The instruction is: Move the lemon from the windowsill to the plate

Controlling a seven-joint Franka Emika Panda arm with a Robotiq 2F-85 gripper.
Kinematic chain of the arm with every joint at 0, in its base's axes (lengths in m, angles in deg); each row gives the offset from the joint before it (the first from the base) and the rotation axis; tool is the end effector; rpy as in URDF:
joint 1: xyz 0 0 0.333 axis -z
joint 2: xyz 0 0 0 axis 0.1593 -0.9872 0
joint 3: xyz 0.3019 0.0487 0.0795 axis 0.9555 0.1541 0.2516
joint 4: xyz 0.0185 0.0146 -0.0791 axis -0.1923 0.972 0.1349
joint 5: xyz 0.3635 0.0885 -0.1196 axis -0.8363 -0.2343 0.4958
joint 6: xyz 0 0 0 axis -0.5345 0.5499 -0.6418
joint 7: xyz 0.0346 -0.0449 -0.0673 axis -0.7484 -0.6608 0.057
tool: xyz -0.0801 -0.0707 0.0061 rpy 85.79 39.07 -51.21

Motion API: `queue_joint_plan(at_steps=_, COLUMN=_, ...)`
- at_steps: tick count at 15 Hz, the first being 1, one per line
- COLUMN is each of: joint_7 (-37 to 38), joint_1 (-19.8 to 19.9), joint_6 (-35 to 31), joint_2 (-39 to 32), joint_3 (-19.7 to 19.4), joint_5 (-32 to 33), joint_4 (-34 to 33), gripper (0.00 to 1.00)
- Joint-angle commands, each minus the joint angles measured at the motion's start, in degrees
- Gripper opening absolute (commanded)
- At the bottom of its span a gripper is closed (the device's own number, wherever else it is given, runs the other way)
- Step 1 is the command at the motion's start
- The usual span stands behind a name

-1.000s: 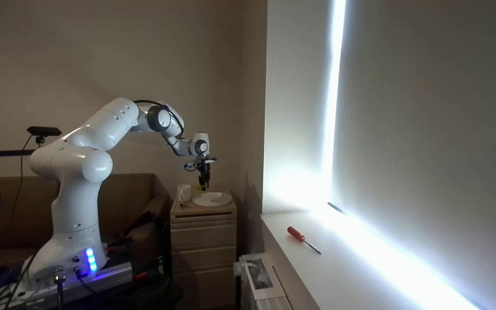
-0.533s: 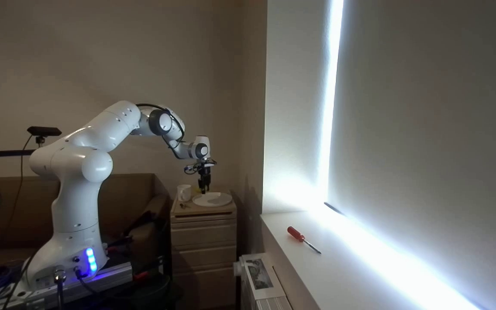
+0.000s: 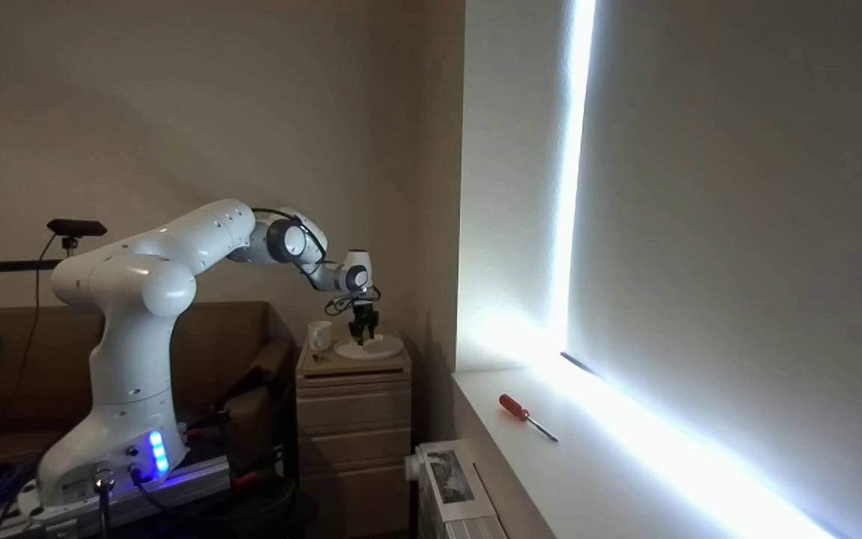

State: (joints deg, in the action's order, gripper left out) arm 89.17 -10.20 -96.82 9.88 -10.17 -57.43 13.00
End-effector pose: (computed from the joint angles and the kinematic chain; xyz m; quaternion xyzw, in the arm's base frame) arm 0.7537 0.2456 0.1564 -0.7525 0.6531 -0.0523 0.0659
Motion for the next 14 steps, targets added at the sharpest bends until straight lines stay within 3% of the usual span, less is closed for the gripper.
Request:
queue_joint_plan(at_steps=1, joint_7=4.87, joint_1=-0.73, joint_6=3.16, joint_2=-5.02, joint_3=-2.04, joint_5=0.64, joint_4=-7.95, gripper=0.37)
queue_joint_plan(at_steps=7, joint_7=9.00, joint_1=0.26, joint_6=15.15, joint_2=-7.87, joint_3=-1.00, joint_5=0.02, joint_4=-14.92, gripper=0.37)
queue_joint_plan(at_steps=8, joint_7=9.68, joint_1=0.22, joint_6=16.50, joint_2=-8.05, joint_3=-1.13, joint_5=0.23, joint_4=-15.69, gripper=0.48)
queue_joint_plan(at_steps=9, joint_7=10.01, joint_1=0.37, joint_6=18.01, joint_2=-8.29, joint_3=-0.91, joint_5=0.19, joint_4=-16.62, gripper=0.86)
queue_joint_plan(at_steps=11, joint_7=10.82, joint_1=0.55, joint_6=20.18, joint_2=-9.19, joint_3=-0.65, joint_5=0.11, joint_4=-18.76, gripper=0.87)
queue_joint_plan(at_steps=14, joint_7=11.69, joint_1=0.73, joint_6=21.71, joint_2=-10.02, joint_3=-0.61, joint_5=0.21, joint_4=-21.10, gripper=1.00)
